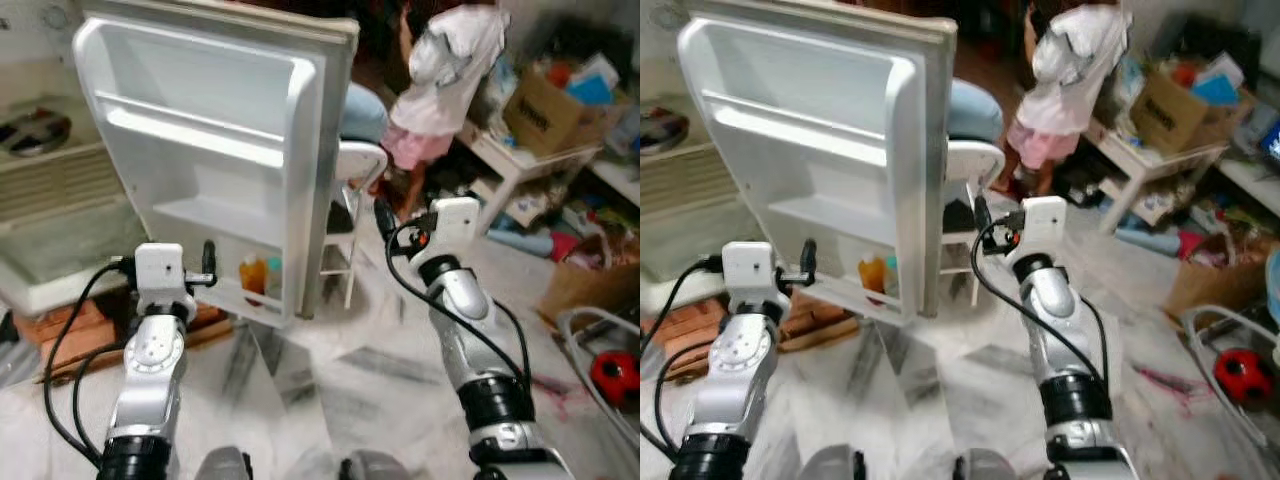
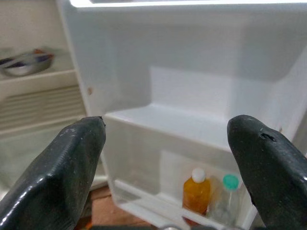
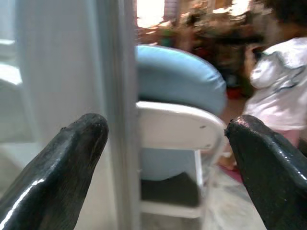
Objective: Restocking fridge
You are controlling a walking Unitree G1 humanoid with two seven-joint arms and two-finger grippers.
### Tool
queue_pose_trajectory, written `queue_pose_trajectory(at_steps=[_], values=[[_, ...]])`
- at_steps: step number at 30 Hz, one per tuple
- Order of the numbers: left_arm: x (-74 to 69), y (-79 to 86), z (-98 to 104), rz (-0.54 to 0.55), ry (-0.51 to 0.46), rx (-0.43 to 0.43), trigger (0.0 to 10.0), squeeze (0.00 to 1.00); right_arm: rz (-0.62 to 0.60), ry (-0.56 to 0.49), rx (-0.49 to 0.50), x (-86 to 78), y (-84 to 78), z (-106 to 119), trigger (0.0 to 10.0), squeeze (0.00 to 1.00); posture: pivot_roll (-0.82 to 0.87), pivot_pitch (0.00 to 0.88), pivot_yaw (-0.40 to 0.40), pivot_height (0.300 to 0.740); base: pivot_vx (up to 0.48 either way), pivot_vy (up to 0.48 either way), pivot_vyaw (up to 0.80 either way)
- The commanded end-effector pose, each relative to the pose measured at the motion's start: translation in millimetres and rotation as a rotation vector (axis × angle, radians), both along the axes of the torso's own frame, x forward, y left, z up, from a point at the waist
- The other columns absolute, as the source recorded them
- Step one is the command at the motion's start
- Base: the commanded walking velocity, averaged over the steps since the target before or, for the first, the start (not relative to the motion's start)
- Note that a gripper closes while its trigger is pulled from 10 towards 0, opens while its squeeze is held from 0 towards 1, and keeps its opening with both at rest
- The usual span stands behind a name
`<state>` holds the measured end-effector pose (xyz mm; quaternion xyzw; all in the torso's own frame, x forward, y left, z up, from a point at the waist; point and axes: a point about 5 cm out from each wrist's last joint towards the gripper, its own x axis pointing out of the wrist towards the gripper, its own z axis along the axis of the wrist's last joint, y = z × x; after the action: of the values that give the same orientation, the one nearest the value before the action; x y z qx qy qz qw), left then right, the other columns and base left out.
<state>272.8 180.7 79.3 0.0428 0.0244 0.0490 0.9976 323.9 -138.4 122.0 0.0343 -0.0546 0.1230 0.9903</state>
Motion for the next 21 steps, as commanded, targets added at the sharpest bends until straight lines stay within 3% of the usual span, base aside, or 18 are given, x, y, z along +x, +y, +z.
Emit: queue_pose_trajectory(at_steps=[1, 12, 17, 21], values=[[1.1, -1.8, 0.5, -0.005, -0.003, 0.005, 10.0, 0.0, 0.007, -0.014, 0.002, 1.4, -1.5, 2.5, 10.0, 0.0, 0.01, 0.0, -0.059, 0.74, 0.0, 0.0, 0.79], [2.1, 2.1, 1.1, 0.017, -0.016, 0.015, 10.0, 0.0, 0.017, -0.049, -0.008, -0.7, 2.4, 5.2, 10.0, 0.0, 0.0, 0.0, -0.06, 0.74, 0.0, 0.0, 0.78], [1.8, 2.0, -0.7, 0.022, -0.008, 0.008, 10.0, 0.0, -0.004, -0.051, -0.012, -2.4, 1.7, 3.4, 10.0, 0.0, 0.0, 0.0, -0.059, 0.74, 0.0, -0.311, 0.67], [1.9, 1.4, -0.6, 0.021, -0.01, 0.008, 10.0, 0.0, -0.017, -0.053, -0.018, -2.0, 1.0, 3.5, 10.0, 0.0, 0.0, 0.0, -0.06, 0.74, 0.0, -0.312, 0.0]])
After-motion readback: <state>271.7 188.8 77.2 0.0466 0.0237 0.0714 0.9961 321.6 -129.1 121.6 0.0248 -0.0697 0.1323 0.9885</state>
